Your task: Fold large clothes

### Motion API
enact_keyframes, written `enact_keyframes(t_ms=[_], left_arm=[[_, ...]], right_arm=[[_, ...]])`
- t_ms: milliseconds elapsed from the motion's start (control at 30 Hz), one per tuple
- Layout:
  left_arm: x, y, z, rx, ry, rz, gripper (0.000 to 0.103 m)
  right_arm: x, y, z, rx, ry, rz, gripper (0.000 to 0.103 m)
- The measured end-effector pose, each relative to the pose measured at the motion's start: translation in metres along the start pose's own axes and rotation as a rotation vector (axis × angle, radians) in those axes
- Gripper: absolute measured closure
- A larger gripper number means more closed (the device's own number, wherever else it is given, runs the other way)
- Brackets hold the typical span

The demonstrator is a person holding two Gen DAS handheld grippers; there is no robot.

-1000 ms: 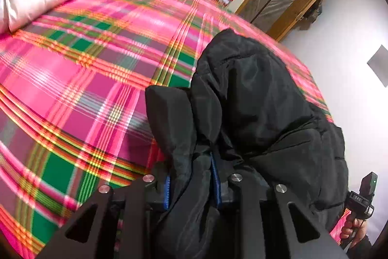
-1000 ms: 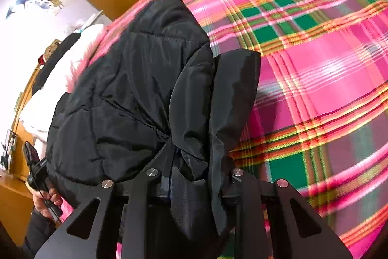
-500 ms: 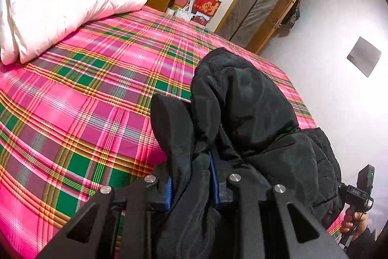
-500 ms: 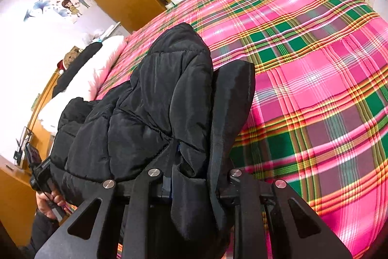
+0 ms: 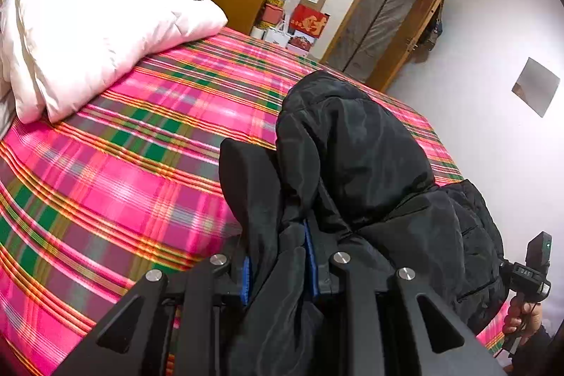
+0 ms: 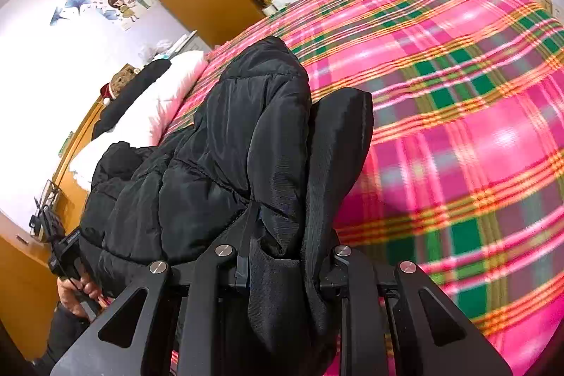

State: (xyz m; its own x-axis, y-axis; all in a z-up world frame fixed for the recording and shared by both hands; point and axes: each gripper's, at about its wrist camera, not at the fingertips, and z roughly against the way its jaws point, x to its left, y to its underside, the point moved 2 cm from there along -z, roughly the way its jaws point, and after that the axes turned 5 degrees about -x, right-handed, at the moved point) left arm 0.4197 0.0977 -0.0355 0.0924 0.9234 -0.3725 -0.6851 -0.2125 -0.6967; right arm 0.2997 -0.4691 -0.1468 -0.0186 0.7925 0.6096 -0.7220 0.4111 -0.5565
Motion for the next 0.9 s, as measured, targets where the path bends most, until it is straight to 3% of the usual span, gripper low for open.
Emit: enact_keyframes(t_ms=[267, 500, 733, 900], left_arm=[[0.054, -0.035, -0.012, -0.028, -0.048, 0.007, 0.079], [0.099, -0.054, -0.037, -0.031, -0.076, 0.01, 0.079], [0.145, -0.022, -0.079, 0.027, -0.135, 0.091, 0.078], [0.172, 0.013, -0.101, 0.086, -0.191, 0.145, 0.074]], right_arm=[[0.036, -0.006, -0.057, 0.026, -0.047, 0.021, 0.081], [0.05, 0.008, -0.107, 0.063, -0.065, 0.022, 0.081], [0.03, 0.029, -0.14, 0.123, -0.009, 0.002, 0.079], [0.013, 0.037, -0.152, 0.16, 0.015, -0.016, 0.069]])
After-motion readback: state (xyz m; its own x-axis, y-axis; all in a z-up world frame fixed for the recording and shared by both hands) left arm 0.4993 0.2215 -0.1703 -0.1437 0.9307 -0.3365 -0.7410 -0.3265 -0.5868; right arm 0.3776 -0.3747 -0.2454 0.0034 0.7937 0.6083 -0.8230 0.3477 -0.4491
